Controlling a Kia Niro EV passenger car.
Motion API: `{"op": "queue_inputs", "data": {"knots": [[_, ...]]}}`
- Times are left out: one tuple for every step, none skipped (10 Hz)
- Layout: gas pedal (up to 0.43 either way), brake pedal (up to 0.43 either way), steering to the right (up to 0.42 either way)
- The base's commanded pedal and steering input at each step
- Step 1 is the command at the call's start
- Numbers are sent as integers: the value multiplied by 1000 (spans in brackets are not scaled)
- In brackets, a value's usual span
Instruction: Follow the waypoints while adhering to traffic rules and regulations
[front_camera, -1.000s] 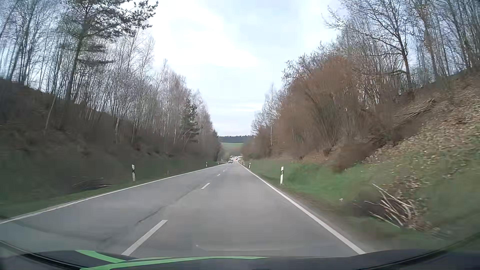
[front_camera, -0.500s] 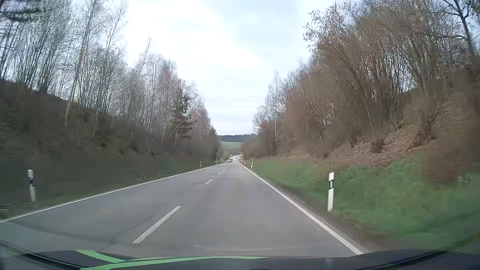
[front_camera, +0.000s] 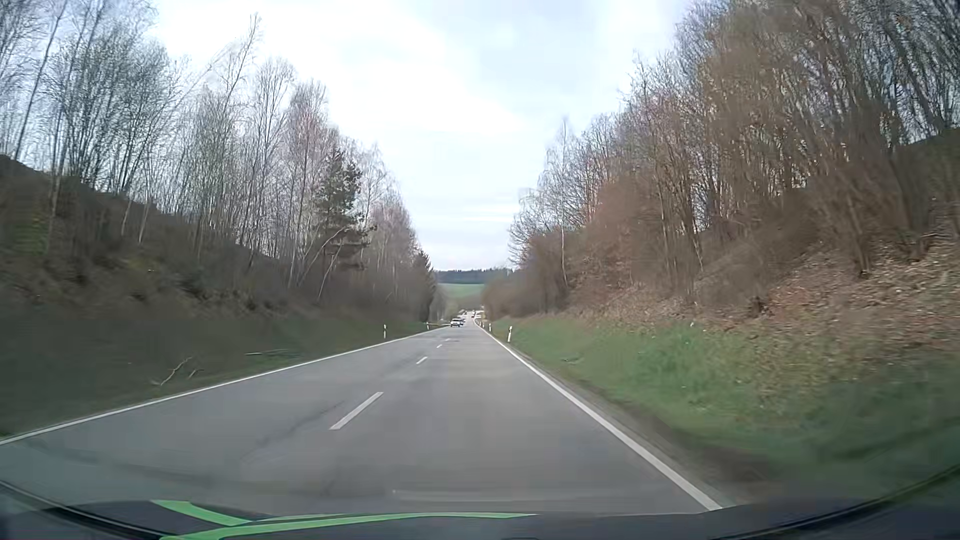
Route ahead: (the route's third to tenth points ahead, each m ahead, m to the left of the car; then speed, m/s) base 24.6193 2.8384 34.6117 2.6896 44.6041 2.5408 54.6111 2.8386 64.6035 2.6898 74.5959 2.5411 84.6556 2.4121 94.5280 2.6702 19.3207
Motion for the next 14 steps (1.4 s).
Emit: {"op": "queue_inputs", "data": {"knots": [[8,0,3],[8,0,3],[8,0,3],[8,0,1],[8,0,1],[20,0,1],[20,0,1],[28,0,1],[28,0,1],[28,0,1],[39,0,1],[39,0,1],[39,0,1],[39,0,1]]}}
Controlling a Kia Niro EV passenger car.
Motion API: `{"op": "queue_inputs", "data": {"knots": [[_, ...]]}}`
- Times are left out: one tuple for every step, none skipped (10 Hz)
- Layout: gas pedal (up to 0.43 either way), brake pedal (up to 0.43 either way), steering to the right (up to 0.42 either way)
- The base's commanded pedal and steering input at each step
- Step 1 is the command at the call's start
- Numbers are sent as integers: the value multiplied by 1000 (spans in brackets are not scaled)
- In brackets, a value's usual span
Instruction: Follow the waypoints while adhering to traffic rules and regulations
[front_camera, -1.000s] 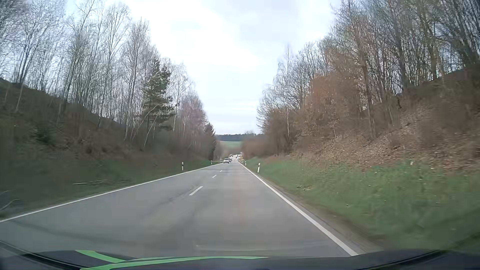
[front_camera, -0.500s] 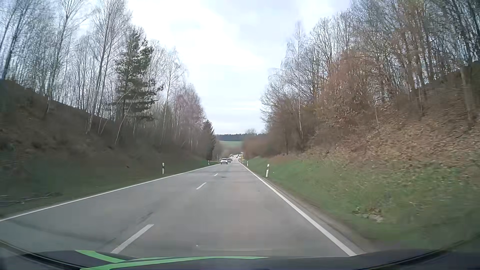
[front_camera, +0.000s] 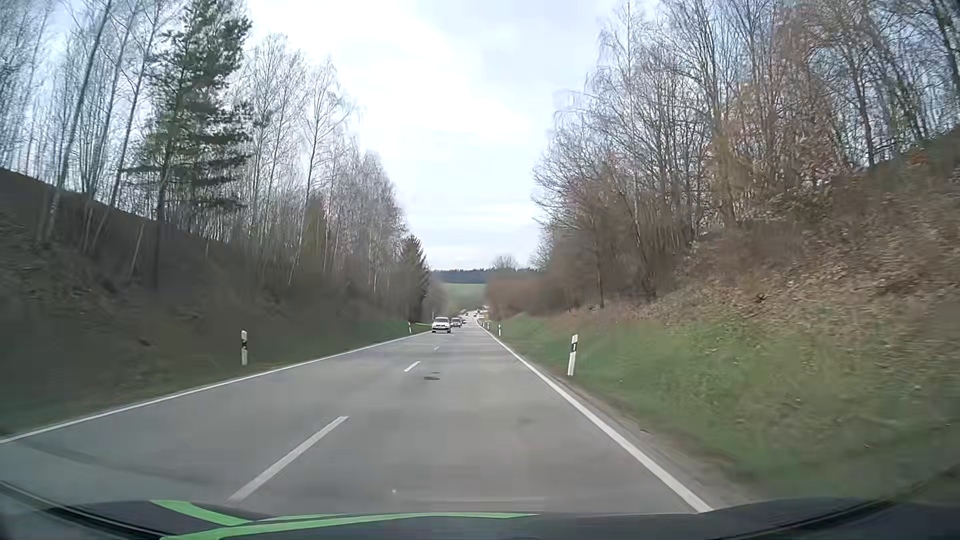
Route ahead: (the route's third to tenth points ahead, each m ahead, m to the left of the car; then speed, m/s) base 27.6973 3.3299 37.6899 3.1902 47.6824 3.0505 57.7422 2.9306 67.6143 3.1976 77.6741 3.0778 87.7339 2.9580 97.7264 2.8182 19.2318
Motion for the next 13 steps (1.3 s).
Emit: {"op": "queue_inputs", "data": {"knots": [[39,0,1],[39,0,1],[47,0,1],[47,0,1],[67,0,1],[67,0,1],[67,0,1],[67,0,2],[67,0,3],[67,0,3],[67,0,3],[67,0,3],[67,0,3]]}}
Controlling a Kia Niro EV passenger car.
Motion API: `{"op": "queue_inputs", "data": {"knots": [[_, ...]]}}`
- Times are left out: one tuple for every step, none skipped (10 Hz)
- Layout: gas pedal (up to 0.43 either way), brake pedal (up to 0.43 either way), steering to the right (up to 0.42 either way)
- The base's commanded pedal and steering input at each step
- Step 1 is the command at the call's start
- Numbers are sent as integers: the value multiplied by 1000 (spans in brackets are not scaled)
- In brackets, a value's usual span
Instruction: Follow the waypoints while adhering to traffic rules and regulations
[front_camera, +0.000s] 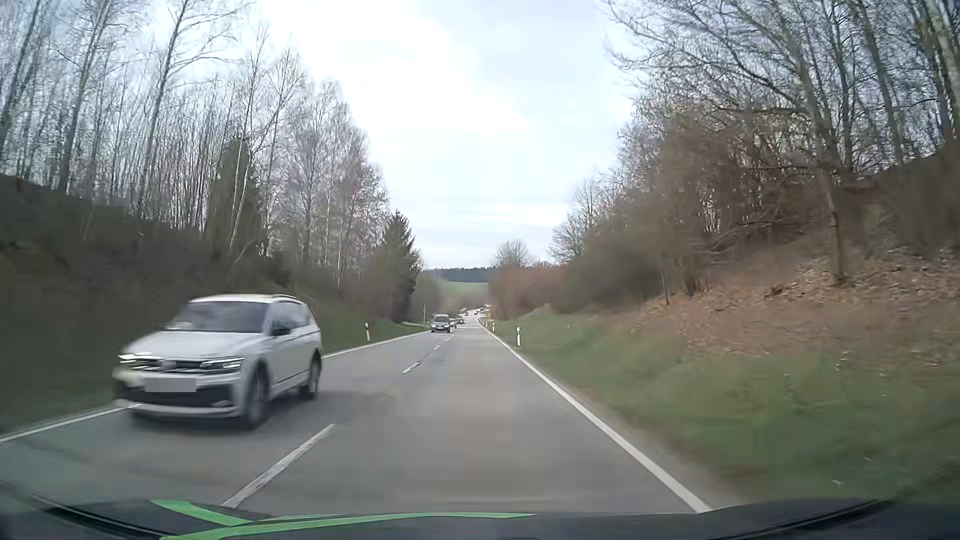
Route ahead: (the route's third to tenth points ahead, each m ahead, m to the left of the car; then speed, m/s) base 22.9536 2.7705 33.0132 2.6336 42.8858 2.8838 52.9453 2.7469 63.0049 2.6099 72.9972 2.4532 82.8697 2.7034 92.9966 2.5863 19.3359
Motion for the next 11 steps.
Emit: {"op": "queue_inputs", "data": {"knots": [[67,0,3],[67,0,4],[67,0,4],[67,0,4],[79,0,3],[79,0,2],[79,0,2],[79,0,2],[79,0,2],[79,0,2],[79,0,2]]}}
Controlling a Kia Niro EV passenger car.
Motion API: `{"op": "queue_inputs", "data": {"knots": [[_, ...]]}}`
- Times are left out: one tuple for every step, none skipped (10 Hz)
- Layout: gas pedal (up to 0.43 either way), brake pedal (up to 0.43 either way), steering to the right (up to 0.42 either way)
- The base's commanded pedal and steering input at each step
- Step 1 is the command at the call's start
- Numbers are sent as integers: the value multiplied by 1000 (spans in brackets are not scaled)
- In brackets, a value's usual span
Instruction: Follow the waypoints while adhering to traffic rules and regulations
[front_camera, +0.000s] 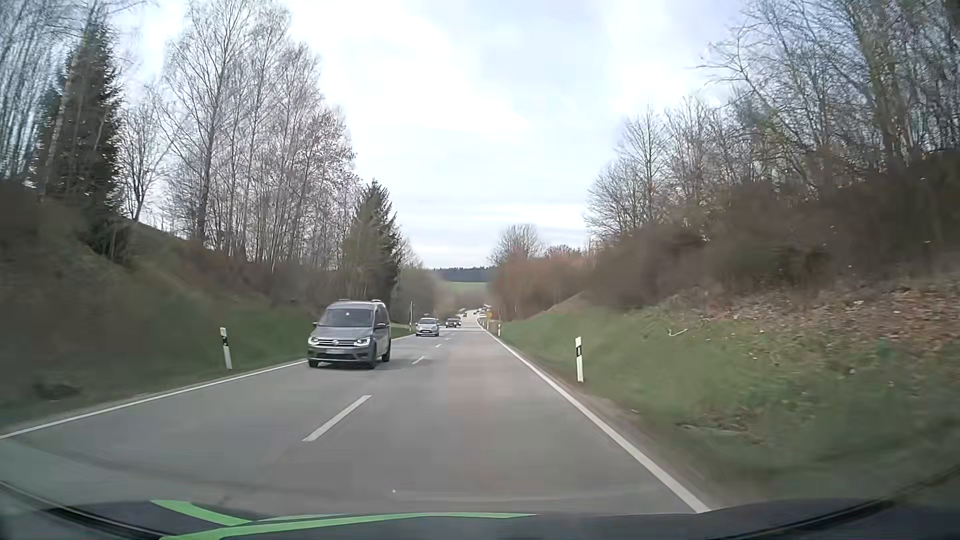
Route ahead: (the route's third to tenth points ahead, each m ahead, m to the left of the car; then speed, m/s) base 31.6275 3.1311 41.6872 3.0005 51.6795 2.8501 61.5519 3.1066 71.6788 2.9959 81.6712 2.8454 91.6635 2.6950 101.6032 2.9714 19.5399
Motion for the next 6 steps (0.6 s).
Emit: {"op": "queue_inputs", "data": {"knots": [[79,0,2],[79,0,3],[79,0,3],[79,0,3],[67,0,4],[67,0,3]]}}
